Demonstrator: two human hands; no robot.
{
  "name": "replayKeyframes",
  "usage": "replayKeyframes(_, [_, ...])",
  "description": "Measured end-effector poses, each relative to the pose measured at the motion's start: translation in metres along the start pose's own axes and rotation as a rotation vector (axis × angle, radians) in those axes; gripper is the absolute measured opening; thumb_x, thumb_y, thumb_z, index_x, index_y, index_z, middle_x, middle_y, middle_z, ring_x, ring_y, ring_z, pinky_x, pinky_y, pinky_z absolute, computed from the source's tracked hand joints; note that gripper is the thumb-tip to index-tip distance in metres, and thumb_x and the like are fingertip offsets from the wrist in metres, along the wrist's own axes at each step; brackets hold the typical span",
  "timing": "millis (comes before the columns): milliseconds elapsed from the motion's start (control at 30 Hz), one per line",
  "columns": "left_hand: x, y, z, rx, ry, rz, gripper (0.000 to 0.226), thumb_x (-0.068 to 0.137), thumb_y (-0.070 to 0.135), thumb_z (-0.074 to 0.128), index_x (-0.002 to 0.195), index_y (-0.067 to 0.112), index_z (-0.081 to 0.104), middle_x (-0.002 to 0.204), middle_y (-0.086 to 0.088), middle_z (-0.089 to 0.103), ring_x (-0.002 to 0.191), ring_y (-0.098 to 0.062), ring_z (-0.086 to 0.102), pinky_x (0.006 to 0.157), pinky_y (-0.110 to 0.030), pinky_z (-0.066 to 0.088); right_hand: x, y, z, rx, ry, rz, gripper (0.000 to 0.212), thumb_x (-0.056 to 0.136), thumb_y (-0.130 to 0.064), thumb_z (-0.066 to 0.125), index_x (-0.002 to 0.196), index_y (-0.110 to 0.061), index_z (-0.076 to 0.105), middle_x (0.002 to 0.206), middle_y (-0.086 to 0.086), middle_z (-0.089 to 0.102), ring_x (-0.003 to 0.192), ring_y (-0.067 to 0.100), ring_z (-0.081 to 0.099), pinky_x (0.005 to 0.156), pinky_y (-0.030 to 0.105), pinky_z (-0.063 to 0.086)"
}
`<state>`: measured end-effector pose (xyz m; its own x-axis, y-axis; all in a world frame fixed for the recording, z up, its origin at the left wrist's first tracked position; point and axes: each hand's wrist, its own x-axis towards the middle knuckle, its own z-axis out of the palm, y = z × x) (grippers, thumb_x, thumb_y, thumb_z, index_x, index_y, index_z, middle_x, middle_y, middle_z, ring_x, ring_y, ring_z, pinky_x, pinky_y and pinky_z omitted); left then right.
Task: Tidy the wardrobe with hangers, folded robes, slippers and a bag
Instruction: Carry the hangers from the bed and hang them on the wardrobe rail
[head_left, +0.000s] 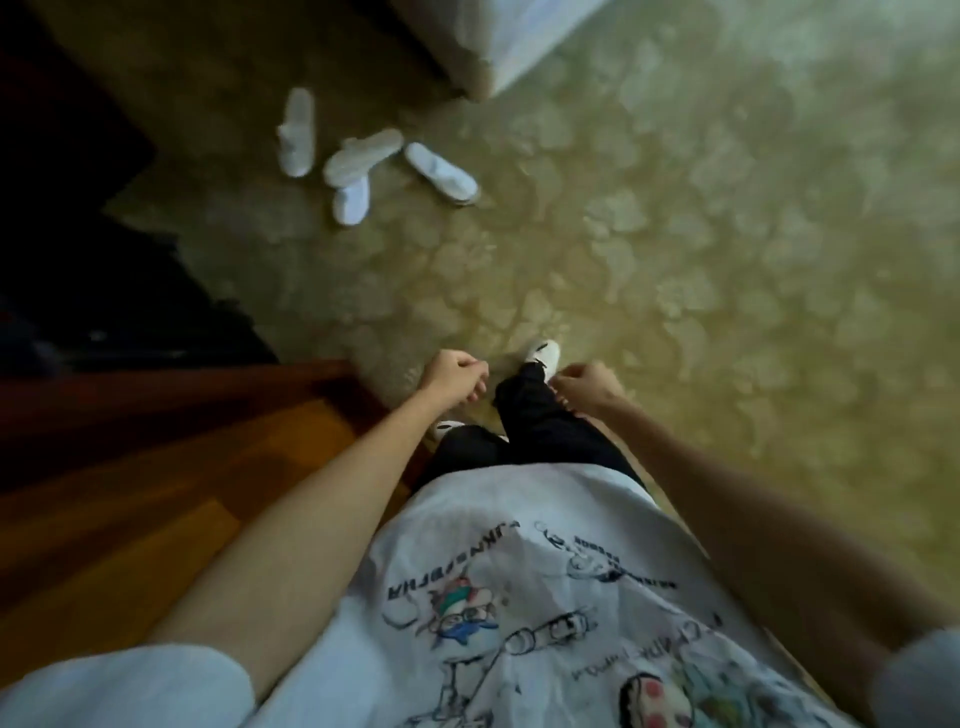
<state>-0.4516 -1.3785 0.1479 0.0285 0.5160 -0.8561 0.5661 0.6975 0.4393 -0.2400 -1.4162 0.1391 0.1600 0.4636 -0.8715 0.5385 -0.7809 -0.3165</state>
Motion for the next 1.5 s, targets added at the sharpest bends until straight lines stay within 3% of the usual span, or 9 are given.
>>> replayKeyframes(100, [0.026,0.053,0.023,0.197,-0.11,0.022,0.021,0.097,0.016,0.059,0.078,0.01,0.067,0.062,-0.002,0.065,0.05,-0.014,0.055,0.046,-0.021,0.043,0.01,0.036,-0.031,0.172,0.048,0.108,0.025,0.09,-0.023,0.058,0.093,-0.004,0.075,0.085,0.015,0.075,0.066,0.024,0.067,0.069,0.038,0.06])
replayKeyframes(200, [0.05,0.104,0.043,0.363,-0.171,0.057,0.02,0.098,0.016,0.057,0.084,0.008,0.068,0.068,-0.003,0.067,0.052,-0.013,0.056,0.046,-0.02,0.043,0.016,0.065,-0.064,0.286,0.077,0.184,0.023,0.095,-0.022,0.057,0.099,-0.005,0.073,0.088,0.01,0.074,0.066,0.017,0.065,0.059,0.029,0.056])
replayKeyframes(433, [0.099,0.195,0.039,0.563,-0.141,0.094,0.02,0.099,0.015,0.057,0.089,0.006,0.072,0.074,-0.006,0.068,0.061,-0.017,0.059,0.057,-0.025,0.048,0.05,0.086,-0.142,0.4,0.112,0.268,0.025,0.098,-0.019,0.056,0.104,0.0,0.072,0.087,0.009,0.071,0.067,0.017,0.061,0.057,0.028,0.053])
replayKeyframes(600, [0.132,0.24,0.011,0.544,-0.059,0.016,0.019,0.1,0.016,0.056,0.092,0.007,0.071,0.08,-0.008,0.069,0.065,-0.017,0.061,0.058,-0.025,0.05,0.108,0.007,-0.211,0.352,0.095,0.125,0.028,0.096,-0.021,0.057,0.098,0.001,0.073,0.093,0.014,0.076,0.069,0.019,0.066,0.068,0.035,0.06])
replayKeyframes(767, [0.176,0.302,-0.014,0.56,-0.042,-0.037,0.021,0.101,0.017,0.056,0.09,0.008,0.072,0.081,-0.008,0.071,0.063,-0.015,0.061,0.055,-0.022,0.047,0.169,-0.105,-0.303,0.316,0.053,-0.098,0.023,0.094,-0.02,0.056,0.096,-0.007,0.074,0.088,0.009,0.074,0.067,0.016,0.065,0.059,0.026,0.056])
replayKeyframes(867, [0.213,0.357,-0.025,0.533,-0.019,-0.057,0.024,0.1,0.015,0.055,0.09,0.003,0.073,0.076,-0.008,0.07,0.059,-0.016,0.061,0.054,-0.024,0.048,0.209,-0.151,-0.365,0.259,0.023,-0.147,0.026,0.094,-0.023,0.055,0.097,-0.006,0.074,0.088,0.012,0.075,0.073,0.023,0.069,0.069,0.037,0.061])
replayKeyframes(967, [0.25,0.431,-0.027,0.51,-0.015,-0.07,0.025,0.099,0.014,0.055,0.082,0.004,0.071,0.07,-0.007,0.067,0.056,-0.018,0.057,0.054,-0.025,0.047,0.246,-0.177,-0.434,0.19,0.026,-0.115,0.029,0.093,-0.023,0.055,0.098,-0.001,0.073,0.09,0.017,0.075,0.071,0.023,0.069,0.068,0.038,0.06])
replayKeyframes(1133, [0.308,0.588,-0.004,0.458,-0.029,0.001,0.02,0.097,0.014,0.057,0.084,0.007,0.07,0.067,-0.006,0.066,0.052,-0.015,0.056,0.046,-0.021,0.045,0.288,-0.183,-0.564,0.173,0.089,-0.001,0.026,0.098,-0.022,0.055,0.106,-0.003,0.072,0.089,0.007,0.074,0.066,0.014,0.065,0.051,0.022,0.049])
replayKeyframes(1500, [0.405,0.903,0.13,0.529,-0.255,0.226,0.022,0.099,0.017,0.057,0.082,0.012,0.07,0.072,-0.004,0.069,0.058,-0.015,0.06,0.051,-0.023,0.047,0.363,-0.122,-0.778,0.441,0.262,0.246,0.024,0.097,-0.025,0.06,0.106,-0.006,0.071,0.088,0.008,0.073,0.07,0.019,0.065,0.058,0.028,0.052])
